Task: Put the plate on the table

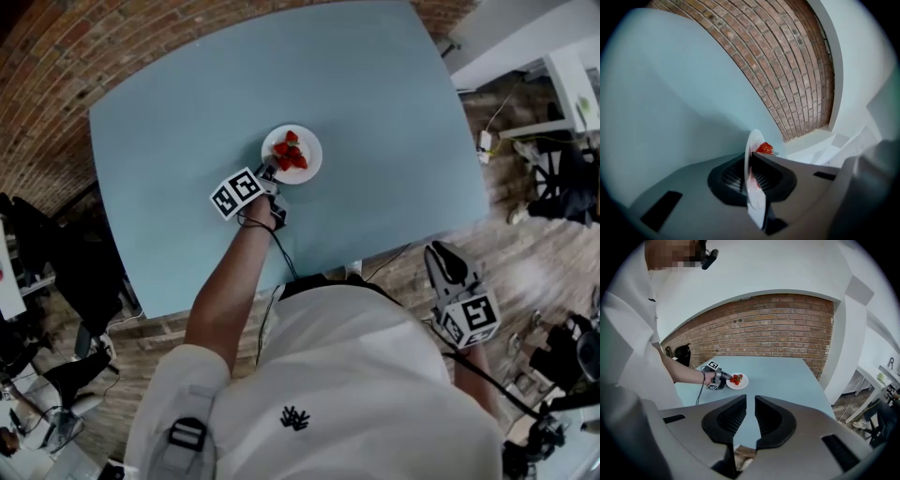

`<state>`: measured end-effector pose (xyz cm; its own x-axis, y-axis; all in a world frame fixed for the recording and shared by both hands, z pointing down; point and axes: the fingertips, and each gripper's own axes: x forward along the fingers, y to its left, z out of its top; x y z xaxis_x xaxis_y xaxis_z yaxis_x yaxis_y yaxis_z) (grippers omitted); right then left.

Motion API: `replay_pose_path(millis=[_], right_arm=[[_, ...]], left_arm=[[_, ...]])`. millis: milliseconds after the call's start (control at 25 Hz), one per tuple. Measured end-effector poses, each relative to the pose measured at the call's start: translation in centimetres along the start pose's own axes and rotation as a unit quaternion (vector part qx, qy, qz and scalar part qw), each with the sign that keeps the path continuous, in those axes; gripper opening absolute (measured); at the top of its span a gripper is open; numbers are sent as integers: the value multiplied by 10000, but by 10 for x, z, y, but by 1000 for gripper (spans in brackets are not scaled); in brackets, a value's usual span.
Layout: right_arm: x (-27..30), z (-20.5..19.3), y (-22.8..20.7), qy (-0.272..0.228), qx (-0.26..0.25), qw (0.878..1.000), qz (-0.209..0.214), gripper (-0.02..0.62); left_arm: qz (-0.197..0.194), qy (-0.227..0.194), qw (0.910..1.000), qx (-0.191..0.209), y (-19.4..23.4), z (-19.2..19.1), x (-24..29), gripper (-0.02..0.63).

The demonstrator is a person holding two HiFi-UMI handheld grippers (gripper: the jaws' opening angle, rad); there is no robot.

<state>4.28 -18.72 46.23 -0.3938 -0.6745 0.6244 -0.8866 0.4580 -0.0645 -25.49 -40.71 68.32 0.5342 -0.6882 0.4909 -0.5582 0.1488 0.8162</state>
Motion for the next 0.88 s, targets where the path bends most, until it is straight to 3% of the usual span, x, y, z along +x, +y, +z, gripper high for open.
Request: replay_pose_path(millis=[160,360,680,880], right_arm=[[-3,-1,0,-27,16,10000,-12,60],[-6,-4,-3,-66,33,10000,-20,60],[-8,-8,-6,-91,57,9999,34,60],[-9,-8,-12,-97,74,9999,38,60]], left_arm=[[163,18,9996,223,-1,1,-1,25],[569,37,9945,884,-2,5,-2,40],[1219,68,9768,1761,-1,11,-3,72],[1615,150,9595,2302,1,16,-2,84]])
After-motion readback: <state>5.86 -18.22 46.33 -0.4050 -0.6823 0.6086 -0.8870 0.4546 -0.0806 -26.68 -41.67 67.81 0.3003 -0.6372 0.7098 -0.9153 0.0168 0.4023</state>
